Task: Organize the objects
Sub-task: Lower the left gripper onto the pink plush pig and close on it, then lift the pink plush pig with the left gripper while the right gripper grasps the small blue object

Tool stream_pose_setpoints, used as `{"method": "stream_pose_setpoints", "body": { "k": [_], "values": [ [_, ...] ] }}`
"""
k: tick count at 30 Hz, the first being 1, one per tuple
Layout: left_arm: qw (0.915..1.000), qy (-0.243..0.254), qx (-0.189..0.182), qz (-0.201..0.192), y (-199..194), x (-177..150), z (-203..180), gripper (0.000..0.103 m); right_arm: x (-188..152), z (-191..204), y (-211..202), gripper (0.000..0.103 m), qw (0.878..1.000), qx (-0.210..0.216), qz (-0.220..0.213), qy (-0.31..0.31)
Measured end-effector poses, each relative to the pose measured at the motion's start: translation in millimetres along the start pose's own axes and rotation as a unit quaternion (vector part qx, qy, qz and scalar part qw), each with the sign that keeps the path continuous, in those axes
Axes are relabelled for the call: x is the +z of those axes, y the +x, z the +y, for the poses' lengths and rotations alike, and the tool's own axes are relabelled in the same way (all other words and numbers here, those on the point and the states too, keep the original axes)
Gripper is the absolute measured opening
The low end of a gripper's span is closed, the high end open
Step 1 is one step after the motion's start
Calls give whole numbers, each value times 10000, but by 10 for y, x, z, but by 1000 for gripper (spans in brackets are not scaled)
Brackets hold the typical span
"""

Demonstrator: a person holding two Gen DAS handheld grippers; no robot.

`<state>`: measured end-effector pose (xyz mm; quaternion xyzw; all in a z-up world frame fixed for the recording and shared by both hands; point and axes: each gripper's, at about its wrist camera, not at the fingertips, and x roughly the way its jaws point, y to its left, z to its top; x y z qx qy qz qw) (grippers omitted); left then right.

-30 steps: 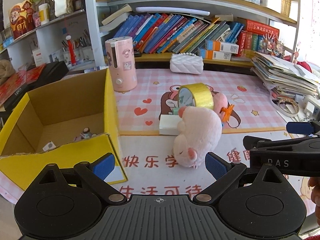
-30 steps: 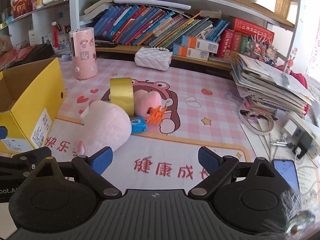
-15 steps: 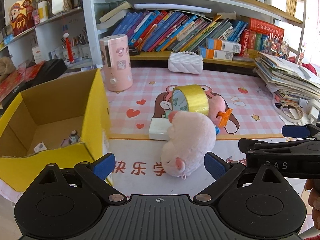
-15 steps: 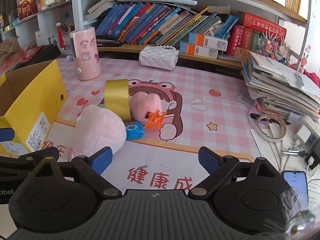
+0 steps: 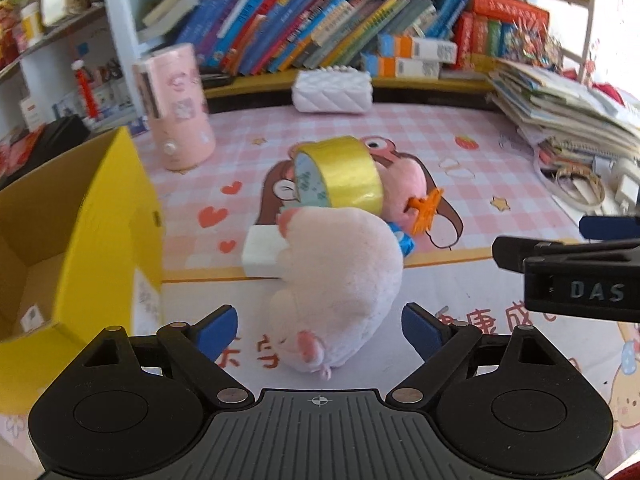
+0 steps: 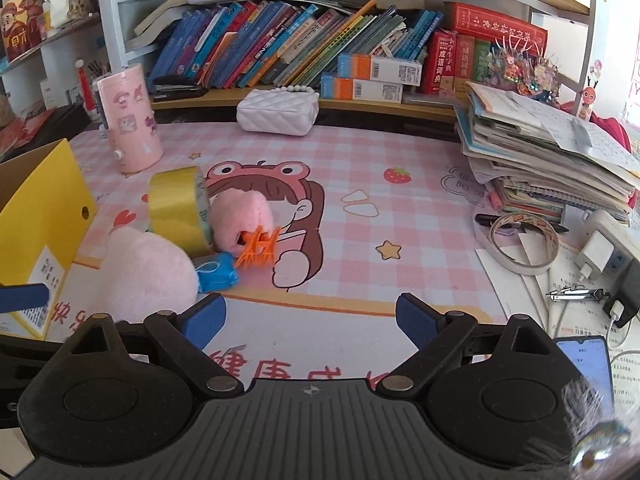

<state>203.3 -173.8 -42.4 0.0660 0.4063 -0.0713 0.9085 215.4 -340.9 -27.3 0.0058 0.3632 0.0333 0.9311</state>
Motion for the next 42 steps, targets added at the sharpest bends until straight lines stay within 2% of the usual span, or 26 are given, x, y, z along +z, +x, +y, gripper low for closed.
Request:
{"method": "stream_pose_setpoints", "body": {
  "k": [8,12,17,19,28,37,42],
  "values": [
    [9988,462,-10,136,294,102,-187,90,-2,-115,51,92,9999,3,41,135],
    [9983,560,1,159,399,145,-217,86,-2,-146,48,92,9999,-6,35,144],
    [9974,699,-44,150,439,150,-217,70,7,-141,68,92,9999,-15,60,152],
    [9981,573,-131,163,392,147,-165,67,11,-117,74,92,9999,11,63,133],
    [9993,-210,-300,-39,-85,17,170,67,74,23,197,92,9996,211,87,140],
    [9985,-334,-52,-432,-505,-85,347,67,79,288,429,91,9986,483,196,-73],
    [9964,-456,70,-708,-699,-142,439,67,84,471,561,84,9966,697,242,-371]
  ]
}}
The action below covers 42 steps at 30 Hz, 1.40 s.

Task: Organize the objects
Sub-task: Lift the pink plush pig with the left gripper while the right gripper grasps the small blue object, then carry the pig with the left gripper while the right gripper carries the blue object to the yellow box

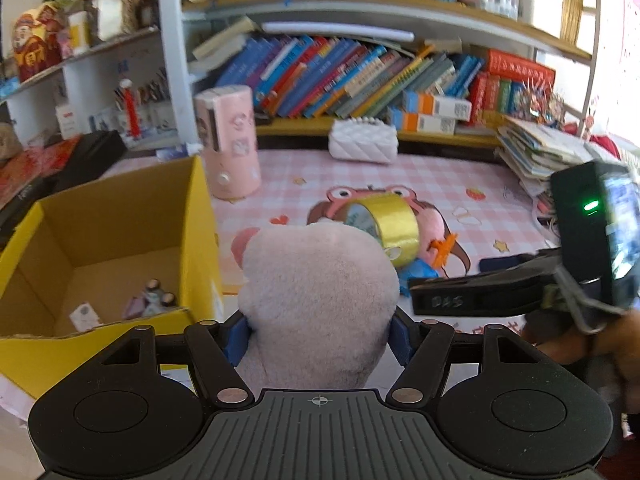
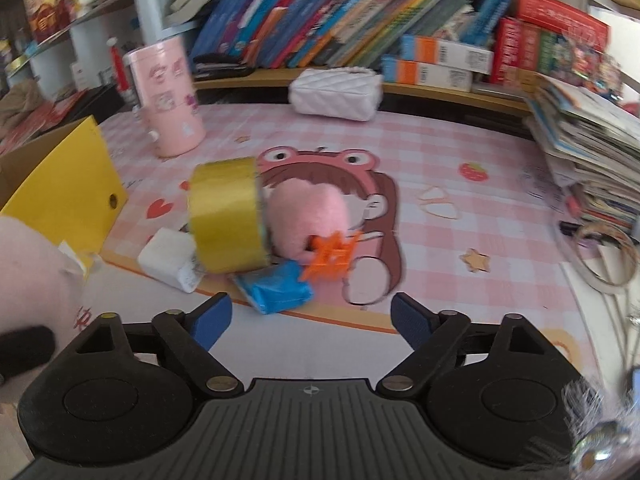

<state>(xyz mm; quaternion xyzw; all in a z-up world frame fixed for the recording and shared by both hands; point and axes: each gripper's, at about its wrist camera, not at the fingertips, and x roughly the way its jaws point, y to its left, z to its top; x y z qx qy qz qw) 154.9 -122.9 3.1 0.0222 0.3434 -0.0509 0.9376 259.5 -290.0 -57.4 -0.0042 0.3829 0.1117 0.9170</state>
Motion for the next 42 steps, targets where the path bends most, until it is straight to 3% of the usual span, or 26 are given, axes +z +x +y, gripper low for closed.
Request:
{"method": "stream_pose_setpoints", "body": {
  "k": [3,7,12,15,20,25,38,42],
  "values": [
    [9999,-63,47,-65,-70,-33,44,67,3,117,115,81,9996,82,-8,-256],
    [9999,-105,107,-51,-123,-84,88,67,24,223,298,67,9982,7,60,-589],
    [9998,-118,130,-51,-158,-120,128,67,32,196,441,64,9989,7,253,-395],
    [9998,-124,117,-67,-177,-133,145,67,24,175,452,50,9992,26,181,-356],
    [9999,-90,-16,-126,-204,-149,149,67,-1,163,340,39,9994,39,265,-229],
    [9995,-89,-218,-221,-236,-173,162,67,-89,197,66,38,9993,-18,369,-45],
    [9966,-88,-629,-528,-497,-263,439,67,-69,517,-912,37,9986,-220,-306,358],
    [9963,-139,-663,-521,-597,-344,599,67,-181,778,-1083,37,9987,-312,-377,151]
  ]
}}
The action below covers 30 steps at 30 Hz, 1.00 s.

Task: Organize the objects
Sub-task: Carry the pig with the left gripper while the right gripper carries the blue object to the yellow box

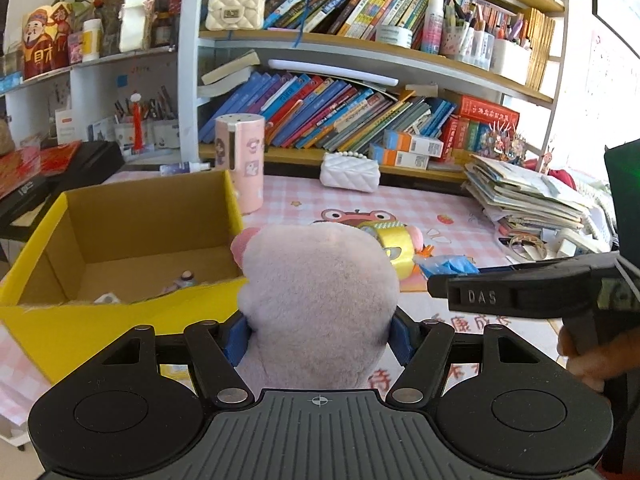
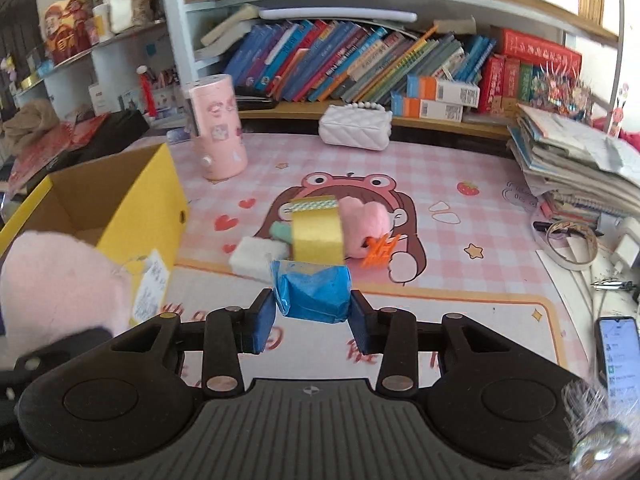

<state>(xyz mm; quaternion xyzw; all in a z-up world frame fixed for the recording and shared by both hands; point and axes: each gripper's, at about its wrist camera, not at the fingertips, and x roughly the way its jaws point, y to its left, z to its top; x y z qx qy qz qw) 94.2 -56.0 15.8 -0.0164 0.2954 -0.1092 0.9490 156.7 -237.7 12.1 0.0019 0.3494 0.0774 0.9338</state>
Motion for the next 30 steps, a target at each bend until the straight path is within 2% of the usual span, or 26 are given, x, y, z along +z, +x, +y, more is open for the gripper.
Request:
{"method": "stream_pose_setpoints", "body": {
  "k": [6,16,30],
  "values": [
    [9999,-73,121,35,-256,-147,230,67,-190,325,-170,37,9999,7,72,-128],
    [9982,-362,379,285,-615,-470,653,67,-571,892,-370,37,9977,342,307,-500],
    [9976,-308,570,259,-1090,-720,1005,67,-855,1455,-575,37,9963,626,324,-496]
  ]
}}
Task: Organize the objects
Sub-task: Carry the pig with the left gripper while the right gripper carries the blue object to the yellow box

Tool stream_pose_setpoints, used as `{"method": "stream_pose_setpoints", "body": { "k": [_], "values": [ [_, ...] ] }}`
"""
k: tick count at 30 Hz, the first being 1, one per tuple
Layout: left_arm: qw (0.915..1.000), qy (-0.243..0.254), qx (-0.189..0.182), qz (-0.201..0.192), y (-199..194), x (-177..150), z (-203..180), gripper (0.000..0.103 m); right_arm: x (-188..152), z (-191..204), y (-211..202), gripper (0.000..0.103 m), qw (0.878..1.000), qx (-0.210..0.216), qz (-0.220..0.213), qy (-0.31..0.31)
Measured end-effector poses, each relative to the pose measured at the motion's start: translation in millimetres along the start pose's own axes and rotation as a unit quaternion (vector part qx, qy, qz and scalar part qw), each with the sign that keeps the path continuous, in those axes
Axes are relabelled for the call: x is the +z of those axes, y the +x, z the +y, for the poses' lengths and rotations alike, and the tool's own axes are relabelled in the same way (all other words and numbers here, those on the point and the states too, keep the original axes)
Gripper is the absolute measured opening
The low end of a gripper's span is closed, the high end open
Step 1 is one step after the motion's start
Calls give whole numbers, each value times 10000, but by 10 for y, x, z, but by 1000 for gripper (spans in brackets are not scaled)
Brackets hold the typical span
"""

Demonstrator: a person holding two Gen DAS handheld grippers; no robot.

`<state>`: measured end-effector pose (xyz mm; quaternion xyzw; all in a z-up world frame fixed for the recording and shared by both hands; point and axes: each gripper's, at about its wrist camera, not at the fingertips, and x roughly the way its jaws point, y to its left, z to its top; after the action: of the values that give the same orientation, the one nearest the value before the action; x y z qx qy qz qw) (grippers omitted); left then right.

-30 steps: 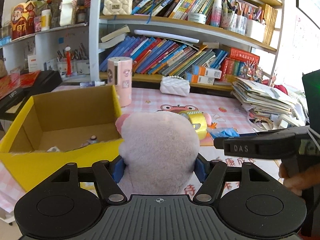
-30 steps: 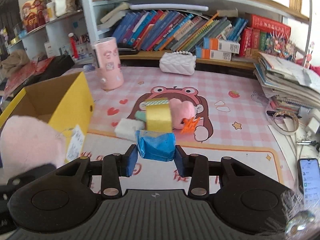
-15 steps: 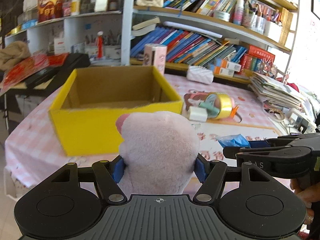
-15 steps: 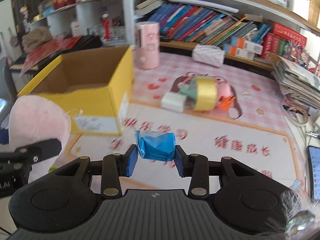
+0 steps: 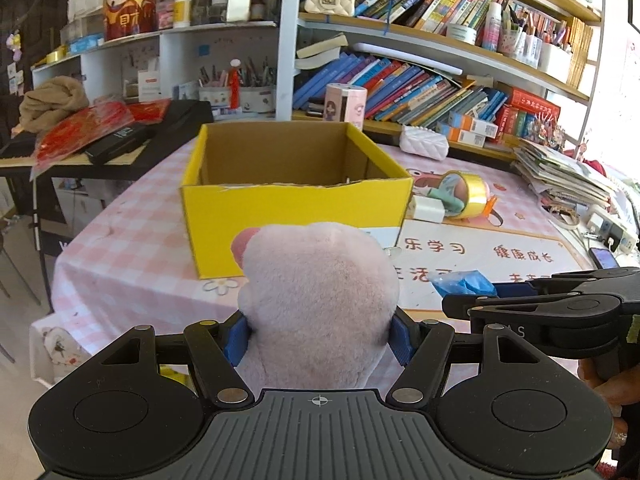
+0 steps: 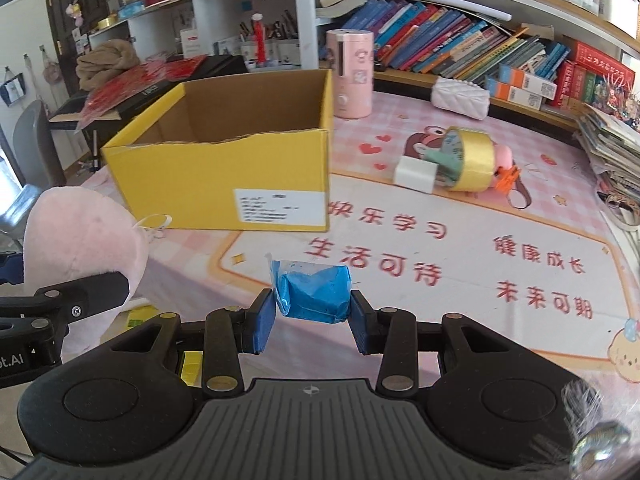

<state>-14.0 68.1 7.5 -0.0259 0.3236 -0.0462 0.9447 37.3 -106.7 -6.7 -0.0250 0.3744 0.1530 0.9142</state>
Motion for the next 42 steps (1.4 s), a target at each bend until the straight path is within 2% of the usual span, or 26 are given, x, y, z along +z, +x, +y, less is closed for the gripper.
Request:
{"method": "stream_pose_setpoints", "body": {
  "k": [13,27,34,42],
  "values": [
    [9998,-30,-18,-206,-145,-13,210,67,-26,323,-58,37,9998,79,-33,-171],
    [9993,-58,-48,-355,-148,57,298,67,87,391,5,37,9997,53,11,-250],
    [9987,-61,-63,-500,-58,253,328,67,259,314,65,37,9997,-8,-110,-218],
    [9972,-115,59,-730,223,632,345,67,684,217,218,37,9983,77,-463,-351]
  ]
}}
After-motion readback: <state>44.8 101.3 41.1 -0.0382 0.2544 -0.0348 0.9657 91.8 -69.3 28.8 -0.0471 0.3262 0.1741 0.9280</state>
